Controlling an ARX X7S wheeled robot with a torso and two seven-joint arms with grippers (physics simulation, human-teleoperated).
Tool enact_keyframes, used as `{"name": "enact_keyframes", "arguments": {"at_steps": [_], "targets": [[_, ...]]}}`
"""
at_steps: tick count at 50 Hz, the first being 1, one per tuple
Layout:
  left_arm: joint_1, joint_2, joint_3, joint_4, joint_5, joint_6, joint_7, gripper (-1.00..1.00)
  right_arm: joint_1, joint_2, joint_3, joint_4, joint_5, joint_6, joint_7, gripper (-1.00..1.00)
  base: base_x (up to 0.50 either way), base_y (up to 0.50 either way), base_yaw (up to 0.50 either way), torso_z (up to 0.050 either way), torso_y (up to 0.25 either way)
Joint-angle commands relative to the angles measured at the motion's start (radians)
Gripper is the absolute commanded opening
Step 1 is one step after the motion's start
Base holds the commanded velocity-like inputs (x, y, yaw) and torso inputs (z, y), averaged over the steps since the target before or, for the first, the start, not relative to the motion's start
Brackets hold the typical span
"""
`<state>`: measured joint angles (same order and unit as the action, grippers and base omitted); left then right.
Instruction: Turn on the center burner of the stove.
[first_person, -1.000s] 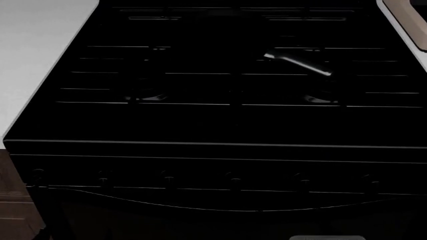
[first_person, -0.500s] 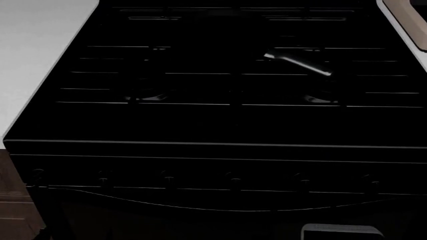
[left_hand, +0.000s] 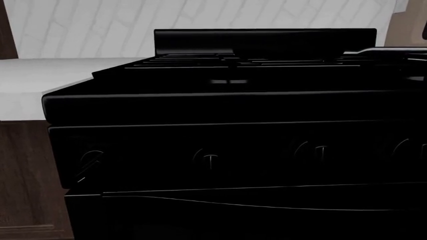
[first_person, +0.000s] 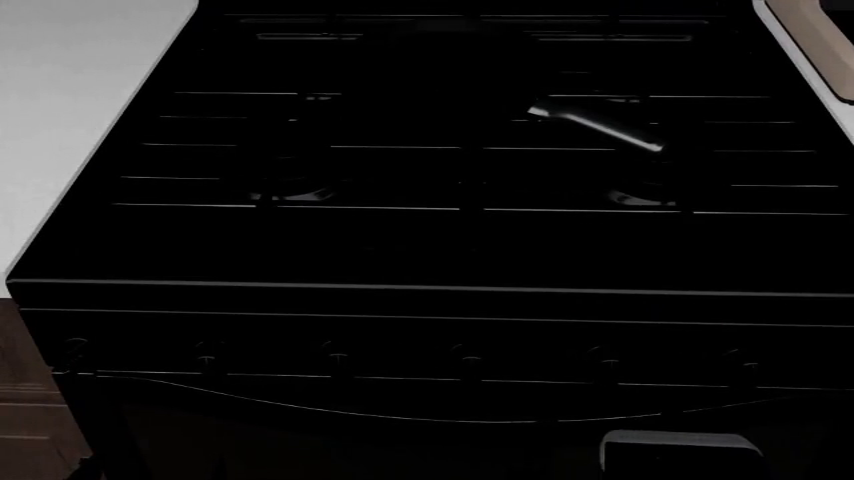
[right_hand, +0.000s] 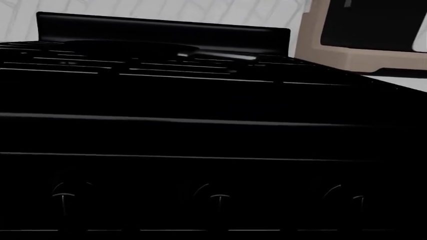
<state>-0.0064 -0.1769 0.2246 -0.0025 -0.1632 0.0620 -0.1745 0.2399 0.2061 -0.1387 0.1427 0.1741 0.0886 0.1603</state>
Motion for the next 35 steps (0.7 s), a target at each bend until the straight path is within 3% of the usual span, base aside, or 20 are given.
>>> {"name": "enact_keyframes", "arguments": {"at_steps": [1, 35], "targets": [[-0.008, 0.006, 0.000, -0.011, 0.022, -0.004, -0.010, 1.00, 0.077, -0.019, -0.014, 0.178, -0.040, -0.091, -0.019, 1.00, 0.00, 0.00, 0.00, 0.000, 0.000], [-0.016, -0.008, 0.025, -0.021, 0.025, 0.002, -0.034, 1.00, 0.347, -0.052, -0.039, 0.772, -0.053, -0.377, -0.091, 1.00, 0.00, 0.00, 0.00, 0.000, 0.000]]}}
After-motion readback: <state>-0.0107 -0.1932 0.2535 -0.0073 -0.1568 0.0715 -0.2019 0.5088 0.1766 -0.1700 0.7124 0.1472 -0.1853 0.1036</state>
